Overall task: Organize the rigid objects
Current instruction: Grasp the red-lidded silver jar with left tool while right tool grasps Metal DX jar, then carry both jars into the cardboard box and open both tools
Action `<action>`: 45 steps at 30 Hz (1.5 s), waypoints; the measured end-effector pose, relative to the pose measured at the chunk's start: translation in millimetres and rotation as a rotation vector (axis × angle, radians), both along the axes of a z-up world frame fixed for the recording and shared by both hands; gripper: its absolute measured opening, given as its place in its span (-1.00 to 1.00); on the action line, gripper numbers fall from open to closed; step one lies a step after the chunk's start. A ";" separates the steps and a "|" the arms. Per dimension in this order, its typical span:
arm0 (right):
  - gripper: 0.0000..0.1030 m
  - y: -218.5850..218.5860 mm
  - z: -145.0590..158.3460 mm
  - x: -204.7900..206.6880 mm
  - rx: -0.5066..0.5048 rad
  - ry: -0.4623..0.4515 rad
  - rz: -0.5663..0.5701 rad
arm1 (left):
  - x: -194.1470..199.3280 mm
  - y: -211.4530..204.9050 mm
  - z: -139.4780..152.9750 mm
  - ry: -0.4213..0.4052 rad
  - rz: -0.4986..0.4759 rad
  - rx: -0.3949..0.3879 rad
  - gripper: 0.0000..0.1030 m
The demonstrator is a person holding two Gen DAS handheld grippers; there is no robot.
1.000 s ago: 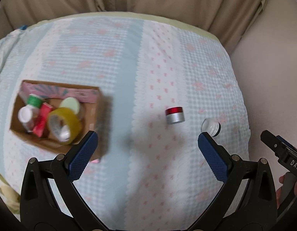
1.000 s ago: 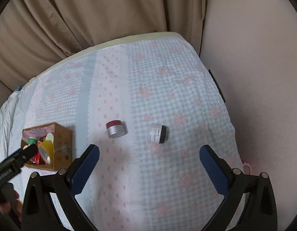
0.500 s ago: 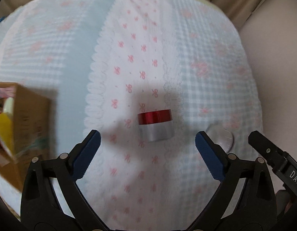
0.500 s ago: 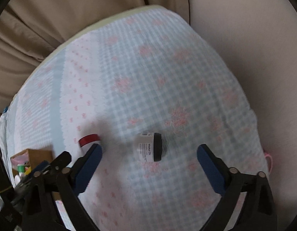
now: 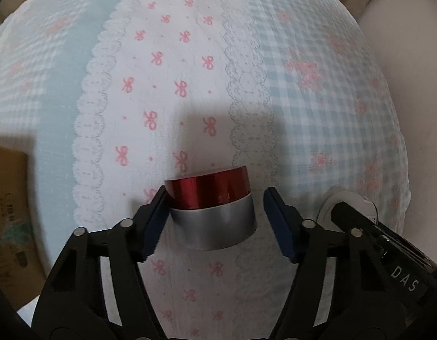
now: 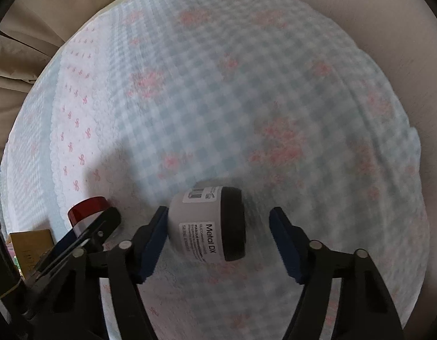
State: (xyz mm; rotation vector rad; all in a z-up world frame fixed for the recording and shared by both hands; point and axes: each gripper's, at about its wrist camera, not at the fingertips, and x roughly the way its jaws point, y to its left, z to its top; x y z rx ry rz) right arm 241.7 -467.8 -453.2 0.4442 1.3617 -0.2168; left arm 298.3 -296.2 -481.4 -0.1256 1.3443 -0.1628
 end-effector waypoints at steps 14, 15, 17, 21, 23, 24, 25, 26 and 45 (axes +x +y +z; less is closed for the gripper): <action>-0.04 13.0 -4.3 2.4 -0.015 0.002 0.054 | -0.4 5.5 0.6 -0.010 -0.003 -0.015 -0.02; -0.05 12.8 -3.7 2.1 -0.015 0.001 0.055 | 0.0 6.9 1.8 -0.010 -0.003 -0.015 -0.02; -0.05 14.6 -1.8 2.8 -0.010 -0.006 0.051 | -2.5 10.0 7.8 -0.019 -0.003 -0.017 -0.02; -0.05 15.5 13.6 -3.4 -0.013 -0.038 0.045 | -9.5 14.6 29.1 -0.045 0.002 -0.026 -0.02; -0.05 14.8 27.7 -11.0 -0.019 -0.062 0.050 | -14.2 16.9 44.0 -0.063 0.004 -0.032 -0.02; -0.05 15.9 33.8 -13.5 -0.023 -0.072 0.053 | -15.0 17.3 52.4 -0.075 0.005 -0.035 -0.02; -0.05 17.1 42.8 -16.8 -0.025 -0.086 0.057 | -18.0 19.8 62.1 -0.089 0.006 -0.037 -0.02; -0.05 18.1 48.5 -18.6 -0.025 -0.095 0.060 | -22.1 22.7 73.7 -0.106 0.007 -0.042 -0.02; -0.05 107.9 224.6 -83.5 0.013 -0.326 0.223 | -111.6 138.7 276.3 -0.338 0.061 -0.086 -0.02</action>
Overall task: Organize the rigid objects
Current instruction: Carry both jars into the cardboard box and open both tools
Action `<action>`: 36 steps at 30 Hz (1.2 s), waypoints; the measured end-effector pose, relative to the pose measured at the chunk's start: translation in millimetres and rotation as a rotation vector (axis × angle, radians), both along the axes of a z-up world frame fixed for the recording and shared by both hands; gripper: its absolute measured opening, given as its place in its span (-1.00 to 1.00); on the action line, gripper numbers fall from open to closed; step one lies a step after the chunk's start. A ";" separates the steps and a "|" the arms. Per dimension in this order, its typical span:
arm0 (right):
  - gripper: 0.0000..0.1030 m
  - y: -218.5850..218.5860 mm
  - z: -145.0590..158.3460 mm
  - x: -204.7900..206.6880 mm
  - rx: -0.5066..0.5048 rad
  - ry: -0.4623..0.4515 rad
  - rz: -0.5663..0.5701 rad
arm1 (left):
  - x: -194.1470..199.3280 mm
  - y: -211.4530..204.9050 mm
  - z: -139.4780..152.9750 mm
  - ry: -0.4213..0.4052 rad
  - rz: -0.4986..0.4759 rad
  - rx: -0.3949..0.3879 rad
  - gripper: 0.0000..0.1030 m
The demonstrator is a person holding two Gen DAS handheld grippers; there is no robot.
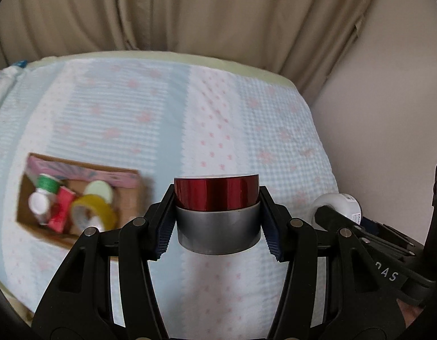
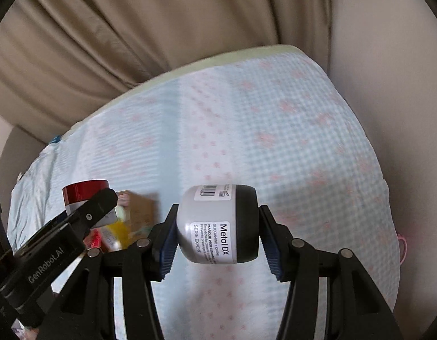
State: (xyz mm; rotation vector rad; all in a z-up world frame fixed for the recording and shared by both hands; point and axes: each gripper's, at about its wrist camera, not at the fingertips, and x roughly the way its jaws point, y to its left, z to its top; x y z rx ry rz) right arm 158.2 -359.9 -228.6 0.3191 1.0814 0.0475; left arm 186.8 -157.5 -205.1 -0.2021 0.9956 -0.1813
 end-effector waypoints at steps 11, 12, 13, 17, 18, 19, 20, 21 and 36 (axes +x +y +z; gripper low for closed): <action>-0.05 118.2 33.0 -14.2 0.010 -0.031 0.069 | -19.2 155.6 6.4 0.022 0.036 0.028 -0.02; -0.05 128.1 32.8 -13.3 0.010 -0.027 0.065 | -17.5 169.0 4.0 0.027 0.032 0.029 -0.02; -0.05 139.7 31.7 -12.9 0.012 -0.024 0.061 | -15.1 182.6 1.3 0.032 0.027 0.031 -0.02; -0.05 183.7 23.3 -7.2 0.011 -0.003 0.032 | 1.3 234.7 -14.8 0.062 -0.004 0.029 -0.02; -0.05 192.7 20.8 -4.9 0.014 0.002 0.021 | 5.4 242.9 -19.3 0.070 -0.015 0.032 -0.02; -0.05 200.3 19.0 -2.9 0.016 0.006 0.012 | 9.4 249.4 -23.5 0.077 -0.025 0.037 -0.02; -0.05 211.9 14.7 1.6 0.018 0.014 0.002 | 15.4 258.4 -29.3 0.088 -0.037 0.043 -0.02; -0.05 218.5 12.5 4.9 0.018 0.020 -0.001 | 21.0 265.5 -34.8 0.097 -0.046 0.047 -0.02; -0.05 286.6 -80.6 89.7 -0.042 0.212 0.043 | 97.8 296.1 -136.5 0.272 -0.099 0.079 -0.02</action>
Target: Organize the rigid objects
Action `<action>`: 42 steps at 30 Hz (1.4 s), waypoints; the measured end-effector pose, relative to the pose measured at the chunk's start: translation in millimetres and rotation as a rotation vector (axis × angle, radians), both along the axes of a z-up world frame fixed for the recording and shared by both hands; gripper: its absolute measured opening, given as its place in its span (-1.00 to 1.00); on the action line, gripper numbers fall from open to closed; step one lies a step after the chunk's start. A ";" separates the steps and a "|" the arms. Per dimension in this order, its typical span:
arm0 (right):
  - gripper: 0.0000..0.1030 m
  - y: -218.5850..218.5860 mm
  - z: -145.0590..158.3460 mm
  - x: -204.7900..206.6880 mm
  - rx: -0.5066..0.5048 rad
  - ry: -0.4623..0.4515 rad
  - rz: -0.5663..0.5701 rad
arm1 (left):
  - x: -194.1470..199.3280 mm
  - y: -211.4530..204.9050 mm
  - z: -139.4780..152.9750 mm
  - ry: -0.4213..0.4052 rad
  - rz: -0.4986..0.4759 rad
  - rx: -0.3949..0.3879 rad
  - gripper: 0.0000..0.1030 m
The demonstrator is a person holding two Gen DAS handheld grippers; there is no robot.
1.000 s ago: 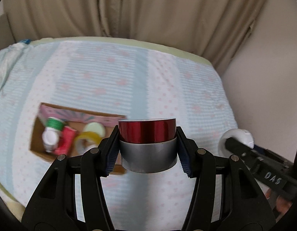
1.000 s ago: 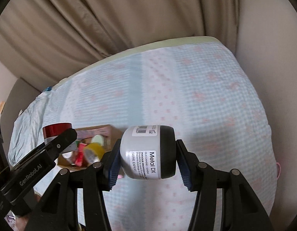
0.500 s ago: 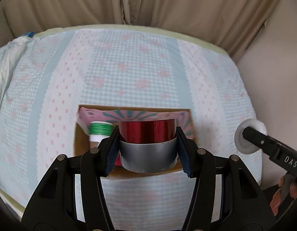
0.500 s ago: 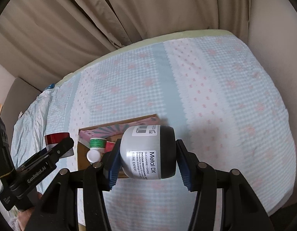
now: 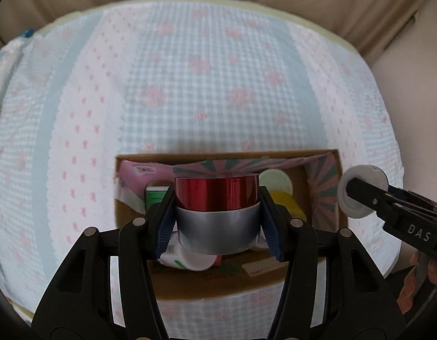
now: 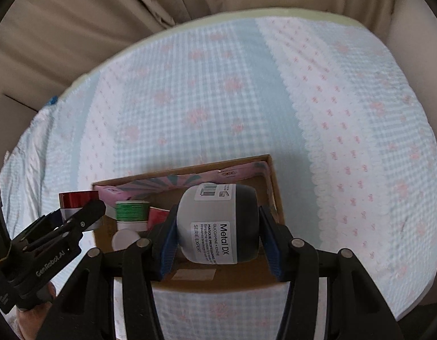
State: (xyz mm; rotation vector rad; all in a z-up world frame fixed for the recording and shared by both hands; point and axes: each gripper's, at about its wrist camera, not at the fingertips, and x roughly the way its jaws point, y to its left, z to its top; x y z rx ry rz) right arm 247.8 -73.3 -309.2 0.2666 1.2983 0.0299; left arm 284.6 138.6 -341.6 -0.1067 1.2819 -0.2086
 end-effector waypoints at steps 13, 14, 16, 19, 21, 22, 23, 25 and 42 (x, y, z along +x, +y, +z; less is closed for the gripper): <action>-0.05 -7.0 -70.5 38.3 0.000 0.144 -0.005 | 32.1 -36.8 -61.2 0.119 -0.105 0.049 -0.02; -0.05 -7.6 -73.3 40.2 0.002 0.150 -0.006 | 34.4 -38.5 -62.8 0.125 -0.116 0.048 -0.01; -0.05 -6.9 -76.1 42.6 -0.008 0.164 0.002 | 37.9 -42.9 -65.1 0.141 -0.134 0.070 0.01; 0.44 -6.9 -76.5 47.2 0.010 0.163 0.013 | 35.5 -47.6 -57.8 0.111 -0.174 0.083 0.99; 0.85 -9.6 -72.9 48.1 0.024 0.147 0.005 | 33.9 -48.1 -51.5 0.086 -0.195 0.087 1.00; 0.89 -11.4 -70.6 47.8 0.027 0.133 -0.001 | 33.4 -48.0 -49.8 0.083 -0.201 0.098 1.00; 0.89 -13.4 -68.1 47.0 0.031 0.121 -0.010 | 32.4 -47.4 -47.4 0.077 -0.206 0.107 1.00; 0.89 -16.8 -66.4 45.8 0.036 0.125 -0.035 | 29.4 -45.6 -43.9 0.071 -0.204 0.107 1.00; 0.90 -21.4 -13.4 -1.8 0.051 0.044 -0.100 | -20.7 -22.8 26.6 -0.038 -0.141 0.090 1.00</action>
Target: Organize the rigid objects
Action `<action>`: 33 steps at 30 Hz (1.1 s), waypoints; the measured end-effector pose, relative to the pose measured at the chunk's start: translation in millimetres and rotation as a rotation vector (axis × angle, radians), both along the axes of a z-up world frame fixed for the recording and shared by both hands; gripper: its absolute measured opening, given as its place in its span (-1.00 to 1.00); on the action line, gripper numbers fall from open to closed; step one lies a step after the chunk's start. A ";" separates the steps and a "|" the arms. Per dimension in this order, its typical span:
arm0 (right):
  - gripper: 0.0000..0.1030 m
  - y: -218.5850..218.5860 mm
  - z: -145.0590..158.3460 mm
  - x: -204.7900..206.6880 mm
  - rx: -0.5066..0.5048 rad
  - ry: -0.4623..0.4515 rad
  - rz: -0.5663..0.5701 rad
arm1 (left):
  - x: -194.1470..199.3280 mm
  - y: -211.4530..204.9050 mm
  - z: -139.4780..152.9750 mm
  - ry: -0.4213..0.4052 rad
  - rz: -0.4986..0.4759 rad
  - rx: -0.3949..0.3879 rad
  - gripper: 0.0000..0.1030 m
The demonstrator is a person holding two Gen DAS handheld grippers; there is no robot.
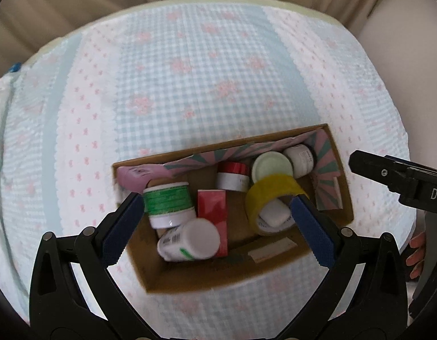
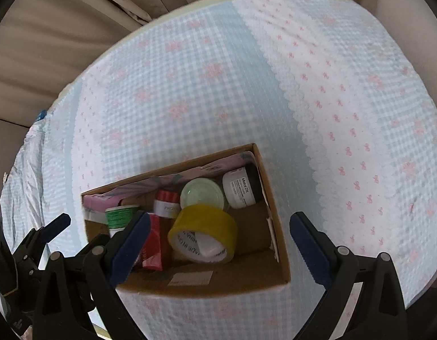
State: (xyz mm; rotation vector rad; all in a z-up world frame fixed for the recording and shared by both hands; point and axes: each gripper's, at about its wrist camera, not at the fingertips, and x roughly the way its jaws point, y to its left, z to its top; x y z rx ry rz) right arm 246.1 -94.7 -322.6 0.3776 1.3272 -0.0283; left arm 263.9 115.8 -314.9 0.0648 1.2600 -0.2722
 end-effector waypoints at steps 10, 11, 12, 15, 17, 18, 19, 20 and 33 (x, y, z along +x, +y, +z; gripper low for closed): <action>0.90 -7.3 117.8 -54.9 -0.051 -0.168 0.058 | -54.5 8.9 132.3 -0.204 0.070 -0.038 1.00; 0.90 -8.6 132.5 -60.7 -0.060 -0.196 0.066 | -63.1 9.8 148.7 -0.233 0.083 -0.049 1.00; 0.90 -10.7 146.5 -66.6 -0.071 -0.222 0.074 | -72.5 10.5 162.7 -0.260 0.094 -0.054 1.00; 0.90 -16.7 192.4 -90.9 -0.128 -0.317 0.108 | -102.7 8.5 208.0 -0.359 0.133 -0.048 1.00; 0.90 -22.0 220.8 -110.5 -0.159 -0.382 0.128 | -121.5 7.4 228.5 -0.412 0.159 -0.047 1.00; 0.90 -24.1 230.8 -118.6 -0.169 -0.404 0.134 | -132.4 6.7 238.2 -0.440 0.174 -0.049 1.00; 0.90 -26.9 240.1 -126.7 -0.178 -0.426 0.141 | -140.4 6.5 244.2 -0.457 0.185 -0.051 1.00; 0.90 -30.3 251.3 -137.1 -0.194 -0.454 0.146 | -149.3 5.7 250.7 -0.476 0.199 -0.055 1.00; 0.90 -46.3 290.7 -199.4 -0.288 -0.628 0.149 | -228.2 0.3 292.1 -0.634 0.279 -0.046 1.00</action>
